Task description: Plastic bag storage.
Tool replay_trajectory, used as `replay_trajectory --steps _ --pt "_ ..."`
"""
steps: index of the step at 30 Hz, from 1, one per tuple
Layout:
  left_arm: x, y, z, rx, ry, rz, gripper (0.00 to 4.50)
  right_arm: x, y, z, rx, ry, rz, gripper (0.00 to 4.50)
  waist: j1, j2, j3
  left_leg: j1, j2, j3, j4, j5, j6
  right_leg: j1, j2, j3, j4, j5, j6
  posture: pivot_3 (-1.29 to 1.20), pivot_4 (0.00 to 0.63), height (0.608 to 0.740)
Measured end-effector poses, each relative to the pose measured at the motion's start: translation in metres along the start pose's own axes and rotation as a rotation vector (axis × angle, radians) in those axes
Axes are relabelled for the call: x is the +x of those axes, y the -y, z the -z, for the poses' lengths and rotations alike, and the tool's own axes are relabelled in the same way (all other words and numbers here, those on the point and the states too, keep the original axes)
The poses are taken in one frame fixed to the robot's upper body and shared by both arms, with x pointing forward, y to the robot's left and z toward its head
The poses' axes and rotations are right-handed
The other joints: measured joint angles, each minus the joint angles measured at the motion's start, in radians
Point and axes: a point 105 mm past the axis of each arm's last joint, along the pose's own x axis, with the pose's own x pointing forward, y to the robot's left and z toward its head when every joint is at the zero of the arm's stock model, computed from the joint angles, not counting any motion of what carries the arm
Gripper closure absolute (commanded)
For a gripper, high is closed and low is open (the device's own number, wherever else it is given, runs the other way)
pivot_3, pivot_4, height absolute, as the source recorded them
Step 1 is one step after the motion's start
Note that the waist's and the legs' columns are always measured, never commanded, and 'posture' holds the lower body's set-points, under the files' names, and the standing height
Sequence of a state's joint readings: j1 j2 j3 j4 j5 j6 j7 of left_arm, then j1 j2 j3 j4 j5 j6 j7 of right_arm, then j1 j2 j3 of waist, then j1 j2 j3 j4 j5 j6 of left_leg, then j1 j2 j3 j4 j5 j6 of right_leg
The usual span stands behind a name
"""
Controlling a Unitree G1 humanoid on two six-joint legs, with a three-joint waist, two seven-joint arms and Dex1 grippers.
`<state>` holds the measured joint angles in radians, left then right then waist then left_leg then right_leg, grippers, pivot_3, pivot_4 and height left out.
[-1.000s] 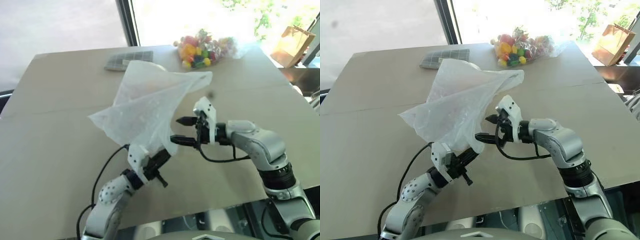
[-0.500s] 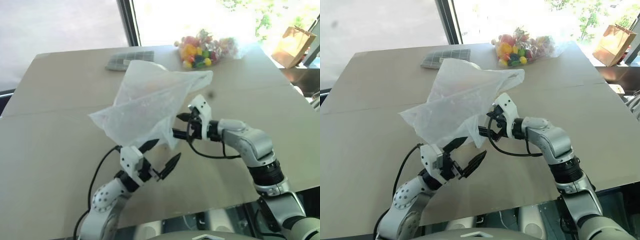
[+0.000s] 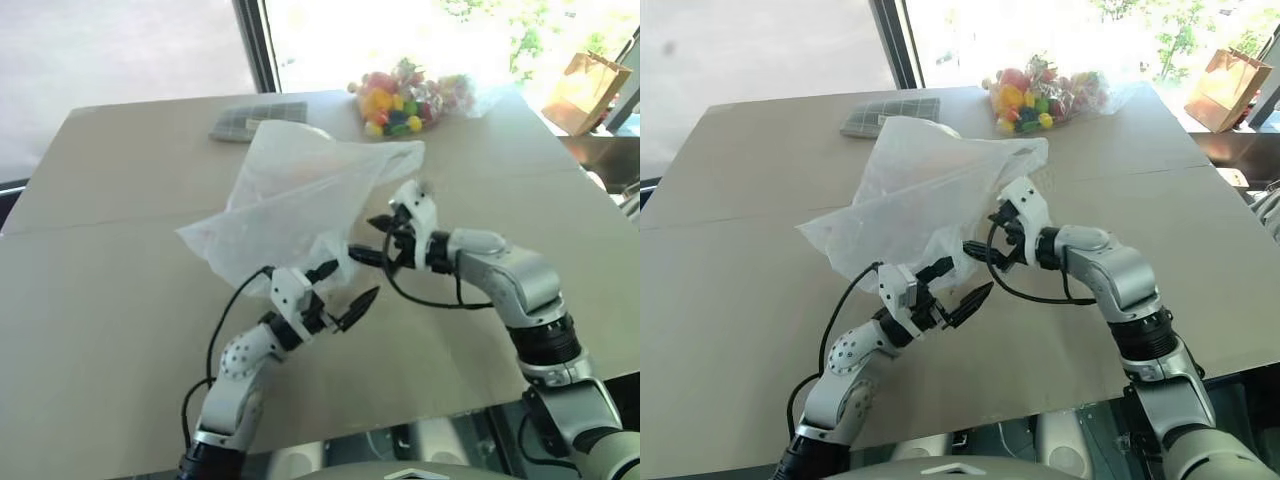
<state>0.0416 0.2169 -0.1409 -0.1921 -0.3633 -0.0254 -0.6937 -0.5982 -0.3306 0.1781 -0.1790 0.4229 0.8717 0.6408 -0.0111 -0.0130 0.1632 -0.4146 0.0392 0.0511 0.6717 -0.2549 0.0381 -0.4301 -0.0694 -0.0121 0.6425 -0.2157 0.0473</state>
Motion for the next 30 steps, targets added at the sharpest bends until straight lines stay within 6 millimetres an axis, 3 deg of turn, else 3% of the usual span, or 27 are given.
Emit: replay_trajectory --steps 4,14,24,30 --pt "0.001 -0.004 -0.004 -0.039 0.047 -0.026 0.02 -0.006 0.005 0.002 0.014 -0.003 0.031 0.00 0.000 0.000 0.000 0.000 0.000 0.000 0.000 0.000 0.000 0.000 0.000 0.000 0.000 0.000 0.000 0.00 0.150 0.740" --pt "0.006 -0.003 -0.008 -0.079 0.076 -0.016 0.02 -0.006 -0.006 0.005 0.034 -0.005 -0.001 0.00 0.000 0.000 0.000 0.000 0.000 0.000 0.000 0.000 0.000 0.000 0.000 0.000 0.000 0.000 0.000 0.00 0.150 0.740" --pt "0.006 0.000 -0.006 -0.067 0.048 0.028 4.42 -0.005 -0.012 0.003 0.036 0.001 -0.025 0.00 0.000 0.000 0.000 0.000 0.000 0.000 0.000 0.000 0.000 0.000 0.000 0.000 0.000 0.000 0.000 0.00 0.150 0.740" --pt "0.000 -0.002 -0.002 -0.076 0.023 0.016 4.42 -0.004 -0.011 0.002 0.044 0.011 -0.020 0.00 -0.001 0.000 0.000 0.000 0.000 0.000 0.000 0.000 0.000 0.000 0.000 0.000 0.000 0.000 0.000 0.00 0.150 0.740"
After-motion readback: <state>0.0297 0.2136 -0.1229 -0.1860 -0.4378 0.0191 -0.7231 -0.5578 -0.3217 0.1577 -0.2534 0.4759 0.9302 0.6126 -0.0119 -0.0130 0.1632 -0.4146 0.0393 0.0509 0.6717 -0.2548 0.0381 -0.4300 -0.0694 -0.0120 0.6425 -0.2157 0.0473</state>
